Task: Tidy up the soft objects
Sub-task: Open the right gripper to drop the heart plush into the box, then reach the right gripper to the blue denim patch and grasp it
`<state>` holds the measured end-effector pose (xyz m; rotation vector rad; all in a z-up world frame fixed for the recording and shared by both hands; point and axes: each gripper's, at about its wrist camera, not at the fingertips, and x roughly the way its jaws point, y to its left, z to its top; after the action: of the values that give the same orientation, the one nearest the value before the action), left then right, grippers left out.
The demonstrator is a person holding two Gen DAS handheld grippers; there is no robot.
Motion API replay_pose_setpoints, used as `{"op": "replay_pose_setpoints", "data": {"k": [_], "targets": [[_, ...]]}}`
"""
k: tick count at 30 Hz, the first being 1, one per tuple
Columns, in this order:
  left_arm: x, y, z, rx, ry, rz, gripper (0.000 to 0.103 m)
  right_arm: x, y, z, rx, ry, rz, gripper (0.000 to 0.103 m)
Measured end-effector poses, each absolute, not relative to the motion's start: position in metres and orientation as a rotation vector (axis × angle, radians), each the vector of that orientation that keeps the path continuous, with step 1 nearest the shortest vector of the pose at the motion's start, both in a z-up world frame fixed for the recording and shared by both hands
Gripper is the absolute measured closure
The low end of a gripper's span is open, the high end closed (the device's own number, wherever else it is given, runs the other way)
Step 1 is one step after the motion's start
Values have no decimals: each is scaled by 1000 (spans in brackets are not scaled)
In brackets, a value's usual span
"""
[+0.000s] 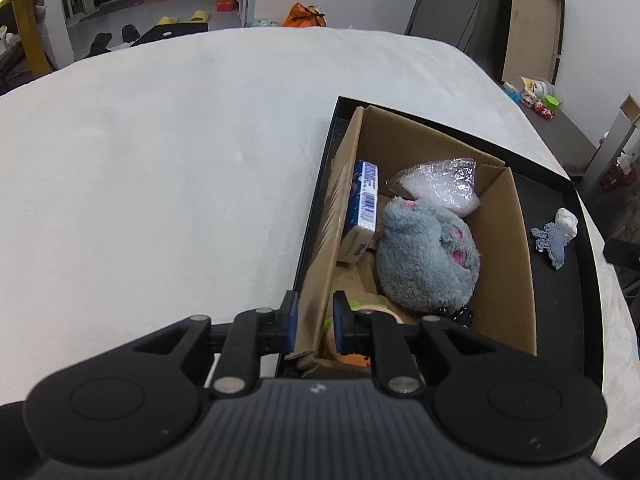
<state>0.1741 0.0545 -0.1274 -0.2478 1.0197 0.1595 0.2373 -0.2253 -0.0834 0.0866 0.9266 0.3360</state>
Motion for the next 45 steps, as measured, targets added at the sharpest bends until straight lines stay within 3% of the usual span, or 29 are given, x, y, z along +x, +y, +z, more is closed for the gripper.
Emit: {"op": "replay_pose_setpoints", "data": {"k": [21, 45], "targets": [[191, 39, -119, -167, 1016, 202, 57, 291, -288, -125, 291, 898, 211, 44], [223, 21, -128, -77, 1054, 277, 55, 331, -319, -191, 394, 982, 140, 51]]}}
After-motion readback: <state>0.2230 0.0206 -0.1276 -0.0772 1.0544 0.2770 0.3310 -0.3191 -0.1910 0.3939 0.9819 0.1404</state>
